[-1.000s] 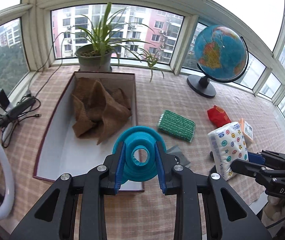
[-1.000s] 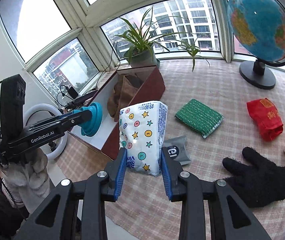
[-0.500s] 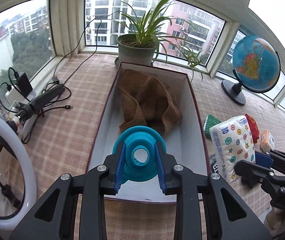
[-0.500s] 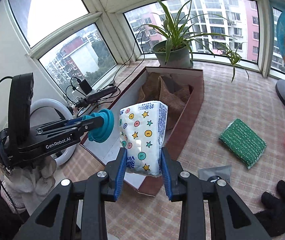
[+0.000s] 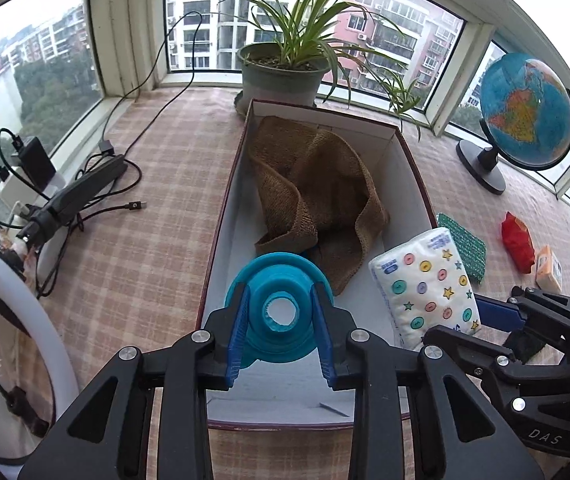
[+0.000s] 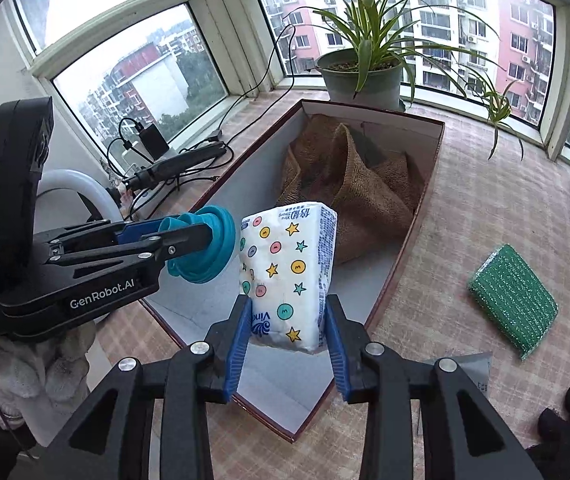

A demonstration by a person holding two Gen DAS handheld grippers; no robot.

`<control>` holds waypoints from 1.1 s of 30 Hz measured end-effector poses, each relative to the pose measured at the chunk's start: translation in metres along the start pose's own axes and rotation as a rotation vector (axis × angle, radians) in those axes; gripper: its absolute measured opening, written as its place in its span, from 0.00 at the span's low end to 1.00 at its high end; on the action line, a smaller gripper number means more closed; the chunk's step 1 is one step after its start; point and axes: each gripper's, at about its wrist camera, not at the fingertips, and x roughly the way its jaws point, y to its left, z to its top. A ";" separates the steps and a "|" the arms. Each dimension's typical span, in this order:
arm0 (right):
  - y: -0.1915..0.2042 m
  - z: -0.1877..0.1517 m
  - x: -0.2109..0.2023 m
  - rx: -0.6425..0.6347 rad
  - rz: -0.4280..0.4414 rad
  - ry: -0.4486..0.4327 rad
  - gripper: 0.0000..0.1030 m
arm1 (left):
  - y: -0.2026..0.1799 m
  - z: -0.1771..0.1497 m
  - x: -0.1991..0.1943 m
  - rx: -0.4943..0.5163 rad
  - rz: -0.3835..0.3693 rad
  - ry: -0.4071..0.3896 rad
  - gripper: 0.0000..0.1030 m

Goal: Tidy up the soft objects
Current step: 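Open the left gripper over the box while the right releases the tissue pack inside, then withdraw both grippers from the box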

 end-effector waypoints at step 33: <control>-0.074 -0.044 -0.099 0.147 -0.018 -0.134 0.47 | -0.038 -0.009 -0.050 -0.045 -0.044 -0.088 0.61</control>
